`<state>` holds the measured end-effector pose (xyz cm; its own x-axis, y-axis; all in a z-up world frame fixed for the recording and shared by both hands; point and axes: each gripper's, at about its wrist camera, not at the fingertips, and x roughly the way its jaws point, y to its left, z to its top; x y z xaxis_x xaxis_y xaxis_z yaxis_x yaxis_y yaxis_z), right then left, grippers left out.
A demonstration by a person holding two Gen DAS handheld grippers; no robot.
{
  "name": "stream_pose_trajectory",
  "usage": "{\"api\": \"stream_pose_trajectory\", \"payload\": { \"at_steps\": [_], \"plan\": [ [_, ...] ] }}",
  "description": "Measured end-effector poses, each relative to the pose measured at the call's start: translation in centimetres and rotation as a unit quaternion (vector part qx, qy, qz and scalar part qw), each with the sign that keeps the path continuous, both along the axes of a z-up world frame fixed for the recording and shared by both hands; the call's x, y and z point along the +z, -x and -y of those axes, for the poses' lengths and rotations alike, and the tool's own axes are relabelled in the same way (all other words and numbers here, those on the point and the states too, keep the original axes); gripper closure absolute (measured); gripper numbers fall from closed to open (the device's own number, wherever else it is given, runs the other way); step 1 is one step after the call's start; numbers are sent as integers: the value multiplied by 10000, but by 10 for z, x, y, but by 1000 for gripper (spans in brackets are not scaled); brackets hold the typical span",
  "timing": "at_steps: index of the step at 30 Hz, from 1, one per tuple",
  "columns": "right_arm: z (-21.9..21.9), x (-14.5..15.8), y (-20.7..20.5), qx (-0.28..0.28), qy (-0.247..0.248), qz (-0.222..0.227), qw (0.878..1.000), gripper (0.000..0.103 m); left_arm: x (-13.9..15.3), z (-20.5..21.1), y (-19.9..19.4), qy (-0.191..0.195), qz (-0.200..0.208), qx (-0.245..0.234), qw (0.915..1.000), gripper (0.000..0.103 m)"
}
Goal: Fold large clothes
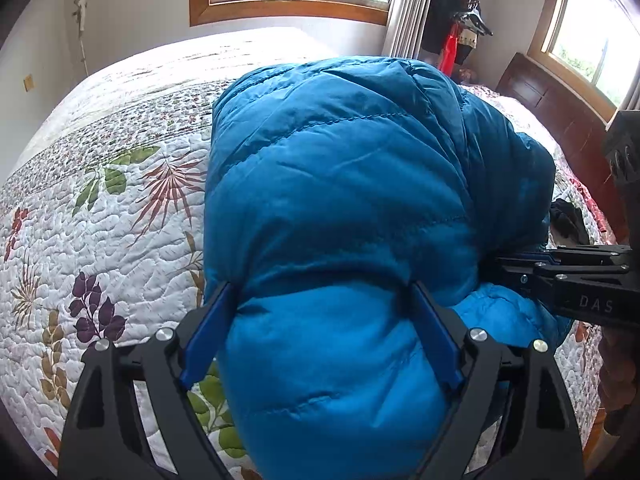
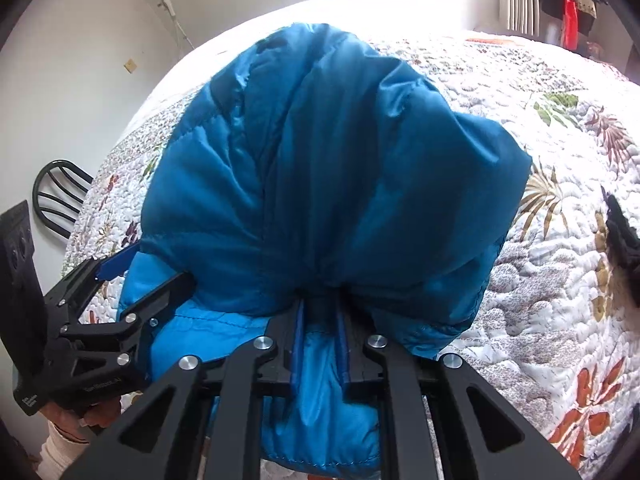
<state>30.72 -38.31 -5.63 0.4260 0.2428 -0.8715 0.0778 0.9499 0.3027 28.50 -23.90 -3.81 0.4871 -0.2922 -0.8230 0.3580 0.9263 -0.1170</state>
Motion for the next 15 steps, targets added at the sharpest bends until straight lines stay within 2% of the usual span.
{"api": "stream_pose_trajectory", "payload": {
  "at_steps": [6,10,13,15],
  "plan": [
    [1,22,2,102,-85,125,9998,74,13,-6,5,54,44,3,10000,17],
    [2,38,11,165,-145,301,9993,64,23,-6,15,-70,253,-28,9997,17],
    [8,52,22,181,-169,465,9986,53,30,-7,21,-118,365,-39,9993,17],
    [11,61,25,77,-5,579,9983,42,35,-10,23,-111,401,-33,9991,16]
  ]
}}
